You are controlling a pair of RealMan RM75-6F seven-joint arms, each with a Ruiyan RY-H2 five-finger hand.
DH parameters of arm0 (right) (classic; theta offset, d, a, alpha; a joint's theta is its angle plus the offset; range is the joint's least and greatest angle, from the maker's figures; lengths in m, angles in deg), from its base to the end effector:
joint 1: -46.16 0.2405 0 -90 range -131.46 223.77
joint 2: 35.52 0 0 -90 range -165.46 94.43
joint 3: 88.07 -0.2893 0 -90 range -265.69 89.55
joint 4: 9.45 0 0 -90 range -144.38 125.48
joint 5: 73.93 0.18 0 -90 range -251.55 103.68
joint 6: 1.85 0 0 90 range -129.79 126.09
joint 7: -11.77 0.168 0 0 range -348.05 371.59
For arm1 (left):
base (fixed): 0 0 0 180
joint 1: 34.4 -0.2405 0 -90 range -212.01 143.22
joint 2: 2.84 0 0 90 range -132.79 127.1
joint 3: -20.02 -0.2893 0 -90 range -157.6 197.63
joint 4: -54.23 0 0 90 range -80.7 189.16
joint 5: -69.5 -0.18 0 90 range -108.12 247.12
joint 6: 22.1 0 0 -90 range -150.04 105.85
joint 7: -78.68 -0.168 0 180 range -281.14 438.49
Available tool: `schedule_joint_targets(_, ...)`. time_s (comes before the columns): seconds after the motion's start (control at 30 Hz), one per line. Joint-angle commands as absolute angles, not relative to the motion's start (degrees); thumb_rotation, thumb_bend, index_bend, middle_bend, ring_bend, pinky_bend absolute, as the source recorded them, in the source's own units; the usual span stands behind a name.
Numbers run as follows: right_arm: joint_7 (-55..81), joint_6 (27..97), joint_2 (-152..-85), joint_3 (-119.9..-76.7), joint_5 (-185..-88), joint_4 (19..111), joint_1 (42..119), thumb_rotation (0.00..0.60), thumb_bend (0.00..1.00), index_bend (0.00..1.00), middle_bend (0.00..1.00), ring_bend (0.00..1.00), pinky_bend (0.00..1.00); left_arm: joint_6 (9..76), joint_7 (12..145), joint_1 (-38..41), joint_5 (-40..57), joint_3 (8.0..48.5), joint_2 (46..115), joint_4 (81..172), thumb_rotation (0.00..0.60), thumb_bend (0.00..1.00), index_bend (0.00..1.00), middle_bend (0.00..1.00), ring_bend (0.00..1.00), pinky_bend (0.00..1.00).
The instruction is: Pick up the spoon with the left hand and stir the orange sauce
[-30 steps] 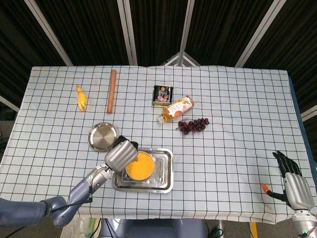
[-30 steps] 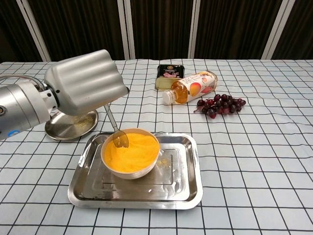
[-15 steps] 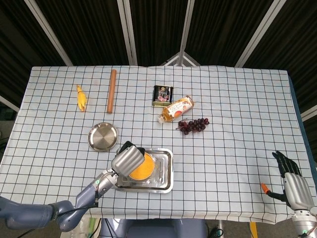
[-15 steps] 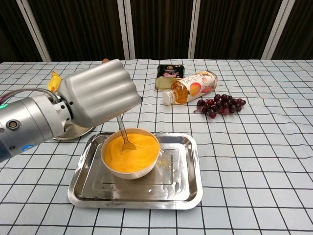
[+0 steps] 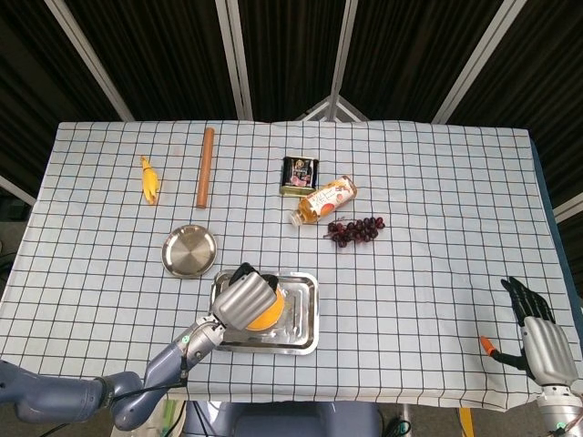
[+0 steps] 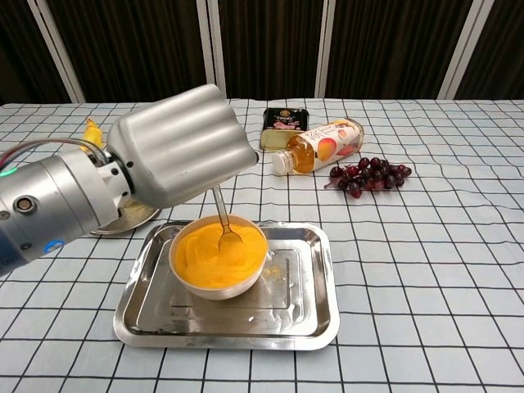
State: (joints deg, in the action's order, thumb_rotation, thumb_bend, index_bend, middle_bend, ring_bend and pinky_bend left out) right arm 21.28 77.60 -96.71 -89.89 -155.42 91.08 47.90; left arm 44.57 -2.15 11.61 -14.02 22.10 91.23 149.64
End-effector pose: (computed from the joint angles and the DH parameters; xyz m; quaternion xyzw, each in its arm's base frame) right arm -0.3349 -0.1802 0.1921 0.5232 -0.5261 0.3981 0.5394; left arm -0.0678 0.3037 -0.0204 -0.8109 0.1723 -0.2929 0.4765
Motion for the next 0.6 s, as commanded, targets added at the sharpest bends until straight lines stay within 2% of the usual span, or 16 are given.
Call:
schedule_joint_targets(0.03, 21.3, 77.6, -96.7, -89.9, -155.5, 91.1, 47.9, 0.600, 0.32, 0.00, 0.00, 0.00, 0.00, 44.5, -2.4, 11.5, -14.1, 22.4, 90.7, 150.4, 0.600, 0.77, 0.79, 0.99, 0.98, 0.97)
schedule_joint_targets(0.6, 21.3, 77.7, -96.7, -89.9, -155.5, 91.0, 47.9, 0.600, 0.32, 0.00, 0.00, 0.00, 0.00, 44.4, -1.8, 10.5, -16.1, 21.6, 88.8, 154.4, 0.600, 0.77, 0.79, 0.99, 0.98, 0.97)
